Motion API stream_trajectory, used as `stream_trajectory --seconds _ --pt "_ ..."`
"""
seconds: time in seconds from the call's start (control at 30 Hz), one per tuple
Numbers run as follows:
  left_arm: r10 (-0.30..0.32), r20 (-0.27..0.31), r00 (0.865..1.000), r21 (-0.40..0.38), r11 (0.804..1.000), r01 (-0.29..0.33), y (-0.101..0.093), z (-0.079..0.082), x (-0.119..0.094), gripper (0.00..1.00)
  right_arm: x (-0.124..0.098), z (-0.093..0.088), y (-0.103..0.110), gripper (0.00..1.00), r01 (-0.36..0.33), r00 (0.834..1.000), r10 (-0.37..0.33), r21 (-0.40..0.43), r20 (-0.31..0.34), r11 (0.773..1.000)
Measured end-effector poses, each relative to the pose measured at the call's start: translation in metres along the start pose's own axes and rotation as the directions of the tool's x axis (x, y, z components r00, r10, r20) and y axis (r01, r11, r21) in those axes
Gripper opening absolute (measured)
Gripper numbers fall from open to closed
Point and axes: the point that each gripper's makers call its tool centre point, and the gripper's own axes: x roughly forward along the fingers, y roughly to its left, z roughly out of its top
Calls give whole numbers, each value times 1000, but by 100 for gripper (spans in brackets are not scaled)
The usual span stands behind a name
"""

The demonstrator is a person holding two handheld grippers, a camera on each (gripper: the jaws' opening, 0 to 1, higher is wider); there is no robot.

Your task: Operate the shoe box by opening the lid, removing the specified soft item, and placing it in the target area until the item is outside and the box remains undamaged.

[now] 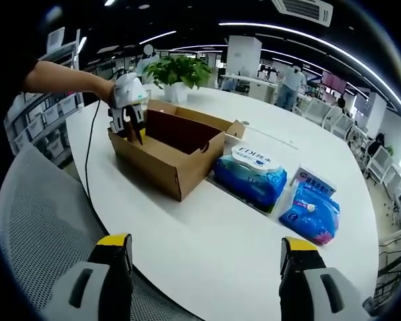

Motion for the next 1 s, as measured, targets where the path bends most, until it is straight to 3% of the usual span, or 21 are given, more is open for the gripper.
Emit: stream_trajectory --seconds 0.3,1.0 --pt "18 -13 1000 -1 1000 -18 5 -8 3 27 2 -1 0 91 -5 1000 5 1 -2 1000" --pt "10 -34 999 28 1000 -9 3 -9 11 20 2 -3 1 91 -6 1000 6 8 -5 1000"
